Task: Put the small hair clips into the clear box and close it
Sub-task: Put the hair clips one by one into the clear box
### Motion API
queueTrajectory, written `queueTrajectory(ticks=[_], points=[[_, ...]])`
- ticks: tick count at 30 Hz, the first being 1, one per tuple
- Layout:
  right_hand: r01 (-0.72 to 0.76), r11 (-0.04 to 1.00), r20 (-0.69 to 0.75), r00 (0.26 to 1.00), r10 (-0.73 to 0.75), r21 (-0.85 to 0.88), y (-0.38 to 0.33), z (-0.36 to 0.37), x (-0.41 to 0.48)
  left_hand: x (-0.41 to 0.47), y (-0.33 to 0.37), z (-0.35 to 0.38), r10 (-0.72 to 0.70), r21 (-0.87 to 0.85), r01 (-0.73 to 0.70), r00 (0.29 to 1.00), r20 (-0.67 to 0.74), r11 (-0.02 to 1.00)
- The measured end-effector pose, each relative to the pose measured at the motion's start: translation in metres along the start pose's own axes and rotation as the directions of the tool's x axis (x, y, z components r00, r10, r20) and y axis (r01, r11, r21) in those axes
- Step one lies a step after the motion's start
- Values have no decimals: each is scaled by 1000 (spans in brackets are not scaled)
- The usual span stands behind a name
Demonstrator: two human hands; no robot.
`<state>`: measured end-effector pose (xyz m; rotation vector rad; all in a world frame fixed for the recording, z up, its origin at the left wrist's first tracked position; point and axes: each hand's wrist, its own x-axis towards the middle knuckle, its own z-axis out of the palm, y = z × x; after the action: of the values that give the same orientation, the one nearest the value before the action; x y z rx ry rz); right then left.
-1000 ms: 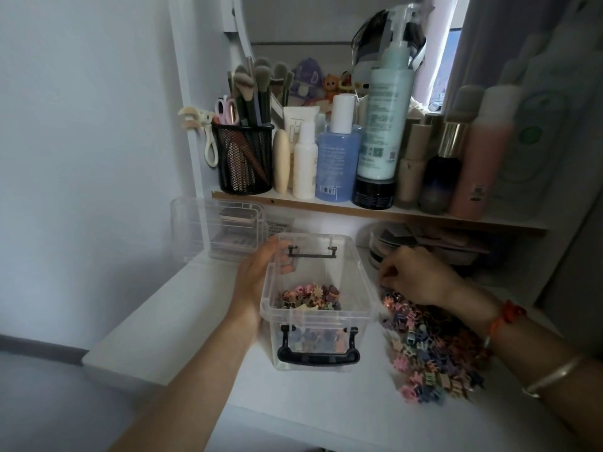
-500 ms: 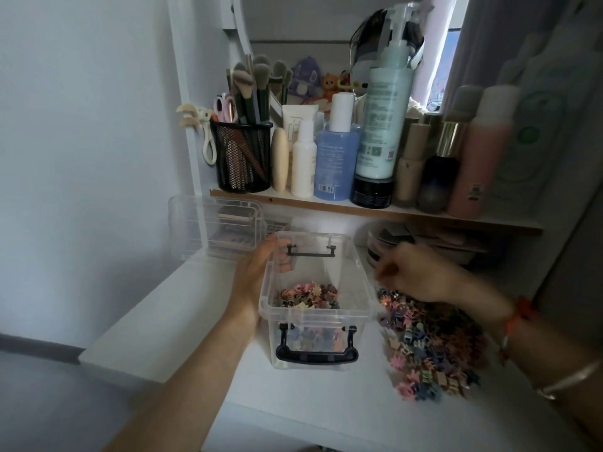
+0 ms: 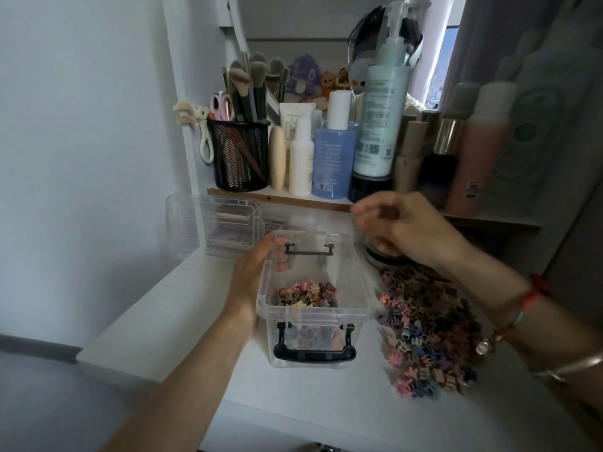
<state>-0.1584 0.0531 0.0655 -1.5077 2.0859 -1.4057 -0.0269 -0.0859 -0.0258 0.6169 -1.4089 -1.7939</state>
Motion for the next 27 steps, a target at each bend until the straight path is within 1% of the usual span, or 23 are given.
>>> queueTrajectory(ticks=[1, 2, 3, 4, 5, 6, 8, 9, 10, 11, 12, 13, 14, 15, 16, 17, 18, 19, 20, 22, 23, 24, 27], points=[[-6, 984, 27, 1000, 11, -179, 6, -2, 0, 0, 0, 0, 3, 8, -3, 1000, -2, 1000], [-23, 920, 73, 996, 56, -390, 14, -3, -2, -1, 1, 0, 9, 15, -9, 1000, -2, 1000], [-29, 823, 128, 984, 122, -567, 22, -3, -5, 0, 1, 0, 12, 24, -12, 1000, -4, 1000], [-23, 733, 176, 965, 193, -680, 31, -2, -8, -1, 2, 1, 9, 28, -9, 1000, -7, 1000], [-21, 677, 202, 948, 248, -735, 40, 0, -11, -1, 1, 1, 4, 29, -3, 1000, -13, 1000], [-28, 646, 203, 938, 280, -762, 45, 2, -13, -1, 2, 1, 1, 25, -1, 1000, -20, 1000], [-42, 628, 184, 939, 290, -777, 49, 4, -15, -2, 1, 1, 1, 24, -1, 1000, -24, 1000], [-43, 647, 176, 947, 269, -761, 50, 3, -13, -2, 1, 1, 7, 24, -7, 1000, -22, 1000], [-51, 692, 149, 963, 226, -720, 48, 2, -10, -3, 2, 2, 8, 23, -7, 1000, -20, 1000], [-69, 767, 89, 983, 162, -637, 44, 0, -7, -3, 2, 2, 11, 21, -10, 1000, -17, 1000], [-87, 866, 26, 993, 115, -492, 36, -1, -4, -3, 2, 2, 7, 23, -7, 1000, -17, 1000], [-80, 951, -3, 997, 83, -299, 26, -2, -3, -2, 1, 2, 5, 28, -4, 1000, -18, 1000], [-58, 991, 0, 998, 59, -118, 15, -3, -2, -2, 1, 2, 7, 31, -6, 1000, -25, 1000], [-47, 999, 22, 999, 47, 1, 7, -3, -2, -2, 1, 2, 9, 38, -8, 1000, -29, 999], [-46, 998, 43, 998, 43, 49, 2, -3, -1, -2, 1, 2, 9, 44, -7, 1000, -30, 999], [-44, 998, 49, 998, 42, 36, 2, -3, 0, -2, 1, 1, 6, 46, -5, 1000, -28, 999], [-41, 999, 35, 999, 42, -27, 4, -4, 1, -2, 1, 1, 6, 46, -5, 1000, -28, 999], [-37, 988, 16, 999, 40, -149, 9, -5, 1, -2, 1, 2, 8, 50, -6, 999, -31, 999], [-39, 951, 20, 999, 48, -308, 15, -7, 0, -2, 1, 2, 14, 59, -11, 999, -37, 998], [-33, 799, 101, 988, 118, -600, 29, -7, -5, -1, 2, 2, 22, 67, -19, 999, -43, 998], [-25, 734, 144, 975, 167, -679, 35, -7, -9, -1, 2, 2, 22, 69, -19, 999, -39, 997], [-26, 701, 171, 963, 209, -713, 41, -5, -11, -1, 2, 2, 19, 68, -17, 999, -33, 998], [-53, 684, 199, 938, 284, -727, 47, 1, -16, -5, 3, 3, 32, 67, -29, 999, -42, 997]])
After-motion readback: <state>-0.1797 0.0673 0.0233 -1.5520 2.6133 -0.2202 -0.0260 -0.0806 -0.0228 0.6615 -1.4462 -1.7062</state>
